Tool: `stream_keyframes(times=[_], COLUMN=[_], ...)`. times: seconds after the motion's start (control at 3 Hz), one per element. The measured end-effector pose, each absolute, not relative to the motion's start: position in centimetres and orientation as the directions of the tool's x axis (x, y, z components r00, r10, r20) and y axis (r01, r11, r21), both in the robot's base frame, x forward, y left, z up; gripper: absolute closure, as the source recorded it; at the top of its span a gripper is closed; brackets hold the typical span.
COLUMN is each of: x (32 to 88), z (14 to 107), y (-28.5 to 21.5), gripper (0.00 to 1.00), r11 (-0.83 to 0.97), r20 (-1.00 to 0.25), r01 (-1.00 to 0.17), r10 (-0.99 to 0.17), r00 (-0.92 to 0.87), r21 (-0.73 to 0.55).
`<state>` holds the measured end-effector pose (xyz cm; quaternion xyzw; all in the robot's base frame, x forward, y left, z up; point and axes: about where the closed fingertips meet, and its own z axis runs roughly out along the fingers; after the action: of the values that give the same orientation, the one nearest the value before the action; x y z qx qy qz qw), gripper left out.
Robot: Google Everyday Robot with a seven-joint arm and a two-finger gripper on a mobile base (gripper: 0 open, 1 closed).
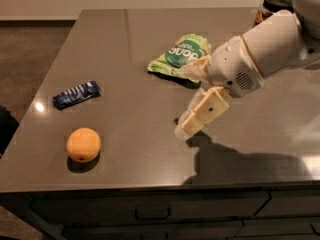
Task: Move orange near green rice chip bag
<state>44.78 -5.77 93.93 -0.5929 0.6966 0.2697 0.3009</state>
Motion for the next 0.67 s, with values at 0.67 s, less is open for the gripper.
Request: stream_keyframes(times=[0.67], x=[43.6], z=[93.2], y=[1.7], gripper=[0.00], r11=[0.112], r20=[-0.833], r01=[-0.993], r10=[-0.552], r00=[-0.038], r21=[-0.029])
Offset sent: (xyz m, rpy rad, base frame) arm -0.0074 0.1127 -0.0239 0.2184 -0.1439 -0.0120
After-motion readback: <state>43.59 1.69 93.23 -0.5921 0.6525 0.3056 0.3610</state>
